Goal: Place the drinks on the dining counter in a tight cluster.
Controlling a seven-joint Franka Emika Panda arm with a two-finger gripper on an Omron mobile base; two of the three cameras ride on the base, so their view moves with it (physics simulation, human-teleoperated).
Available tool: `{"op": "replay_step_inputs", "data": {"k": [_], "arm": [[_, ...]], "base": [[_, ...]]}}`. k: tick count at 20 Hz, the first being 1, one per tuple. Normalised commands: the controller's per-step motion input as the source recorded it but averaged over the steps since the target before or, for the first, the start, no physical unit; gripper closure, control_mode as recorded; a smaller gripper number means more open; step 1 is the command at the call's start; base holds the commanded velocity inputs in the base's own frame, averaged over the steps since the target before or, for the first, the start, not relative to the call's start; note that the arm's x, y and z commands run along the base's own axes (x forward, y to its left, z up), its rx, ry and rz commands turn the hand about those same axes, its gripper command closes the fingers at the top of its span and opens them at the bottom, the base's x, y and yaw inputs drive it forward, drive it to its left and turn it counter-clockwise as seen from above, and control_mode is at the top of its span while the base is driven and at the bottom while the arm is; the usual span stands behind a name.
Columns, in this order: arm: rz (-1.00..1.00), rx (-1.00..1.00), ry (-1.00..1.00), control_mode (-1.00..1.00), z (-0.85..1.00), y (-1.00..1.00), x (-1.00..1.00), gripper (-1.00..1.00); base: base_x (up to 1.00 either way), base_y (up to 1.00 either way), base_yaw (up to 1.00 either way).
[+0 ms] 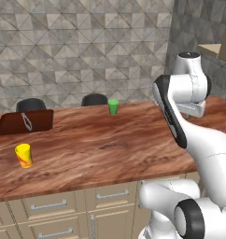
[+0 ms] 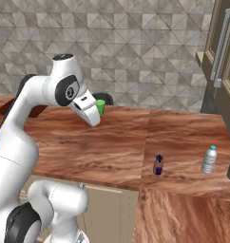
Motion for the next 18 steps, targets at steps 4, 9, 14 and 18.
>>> {"op": "replay_step_inputs", "data": {"k": [4,9,14,18], "arm": [[0.00,0.10,0.00,-1.00,-0.04,-0.64,-0.16,-1.00],[0.00,0.09,0.00,-1.00,-0.12,-0.68,-0.15,-1.00],[0.00,0.09,0.11,-1.00,-0.18,-0.67,-0.01,-1.00],[0.00,0.04,0.28,-1.00,-0.27,-0.62,0.03,-1.00]], "base": [[0.00,0.00,0.00],[0.00,0.00,0.00],[0.00,0.00,0.00],[0.00,0.00,0.00]]}}
